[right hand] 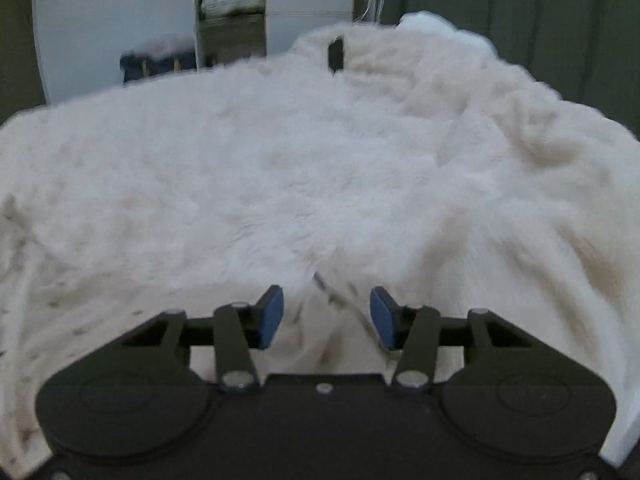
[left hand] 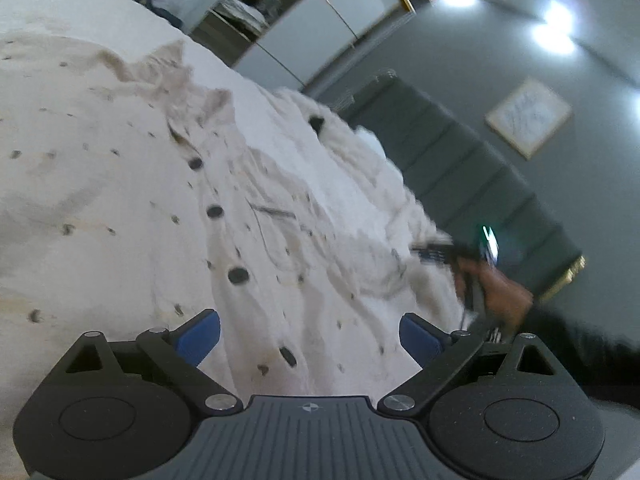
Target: Fold clothes
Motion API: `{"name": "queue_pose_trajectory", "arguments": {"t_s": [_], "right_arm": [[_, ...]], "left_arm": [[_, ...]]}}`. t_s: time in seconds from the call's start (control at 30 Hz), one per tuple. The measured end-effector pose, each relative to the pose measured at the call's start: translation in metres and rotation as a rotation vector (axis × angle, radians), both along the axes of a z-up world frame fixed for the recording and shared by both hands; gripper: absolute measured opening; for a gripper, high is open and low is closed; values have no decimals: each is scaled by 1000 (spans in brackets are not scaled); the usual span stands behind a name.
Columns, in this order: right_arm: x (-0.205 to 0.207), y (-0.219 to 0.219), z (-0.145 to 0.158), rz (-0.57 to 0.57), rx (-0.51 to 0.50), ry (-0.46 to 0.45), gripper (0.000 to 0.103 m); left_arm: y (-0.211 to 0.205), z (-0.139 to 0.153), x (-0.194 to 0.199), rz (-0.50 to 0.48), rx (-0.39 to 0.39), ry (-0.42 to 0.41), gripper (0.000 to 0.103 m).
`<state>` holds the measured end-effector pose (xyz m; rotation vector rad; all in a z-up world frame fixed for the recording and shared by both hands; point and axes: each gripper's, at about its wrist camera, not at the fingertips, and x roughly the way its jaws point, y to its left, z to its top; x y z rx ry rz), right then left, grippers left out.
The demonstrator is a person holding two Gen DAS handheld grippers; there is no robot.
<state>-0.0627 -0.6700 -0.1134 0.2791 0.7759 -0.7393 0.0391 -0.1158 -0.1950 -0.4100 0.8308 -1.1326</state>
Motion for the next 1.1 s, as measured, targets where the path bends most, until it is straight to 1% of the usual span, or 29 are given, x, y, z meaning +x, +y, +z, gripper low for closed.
{"name": "queue_pose_trajectory", "arguments": {"t_s": [0.07,0.1,0.17,0.2,0.23,0.33,0.43,0.47,0.53,0.57,0.6,0.63,0.67,0.7,0.73,0.77,0.8,0.83,0.87,0.9,0.93,1.0,1.03,1.1], "right_arm": [[15,-10,-8,20,7,51,42],[24,-13,-16,31,13,99,40],[38,-21,-30,40,25,179,9],[45,-27,-38,27,33,229,0],[45,-28,-39,16,33,238,0],[34,-31,-31,-20,-9,208,0],[3,-39,-1,-112,-91,74,0],[-7,-43,6,-149,-123,60,0],[-13,-49,4,-165,-144,107,1],[-15,-54,-3,-168,-121,150,3],[-17,-56,-13,-164,-79,197,13],[-19,-55,-19,-165,-57,229,15],[-23,-50,-17,-177,-73,213,17],[-31,-41,-9,-201,-105,155,27],[-36,-35,-4,-216,-108,112,43],[-50,-24,2,-248,-55,9,49],[-65,-13,8,-280,-2,-94,53],[-79,-2,13,-309,52,-191,53],[-86,2,9,-319,107,-237,53],[-95,9,1,-335,182,-292,53],[-101,12,-5,-350,214,-311,51],[-116,22,-33,-443,296,-348,50],[-118,19,-40,-460,311,-344,46],[-116,12,-66,-512,352,-331,44]], "left_arm": [[-8,-5,1,-27,25,-11,94],[-12,-7,2,-40,38,-16,94],[-15,-14,4,-52,61,-14,94],[-16,-16,5,-54,65,-11,94],[-17,-19,6,-55,68,-5,94],[-17,-25,8,-54,62,9,94],[-18,-29,10,-49,54,20,94],[-18,-31,9,-49,55,22,94],[-17,-32,9,-49,59,21,94],[-16,-33,8,-50,60,20,94],[-16,-34,8,-50,62,18,94],[-15,-34,8,-51,64,15,94],[-15,-34,7,-50,64,13,94],[-14,-33,7,-50,66,10,94],[-13,-33,6,-49,68,4,94],[-13,-33,6,-48,69,0,94],[-14,-33,5,-48,71,-4,94],[-14,-33,5,-49,75,-9,94],[-15,-33,4,-50,80,-12,94],[-15,-33,4,-50,82,-13,94],[-14,-33,4,-50,82,-14,94],[-16,-32,4,-46,80,-19,94],[-15,-32,3,-44,79,-25,94],[-15,-31,1,-42,78,-35,94]]}}
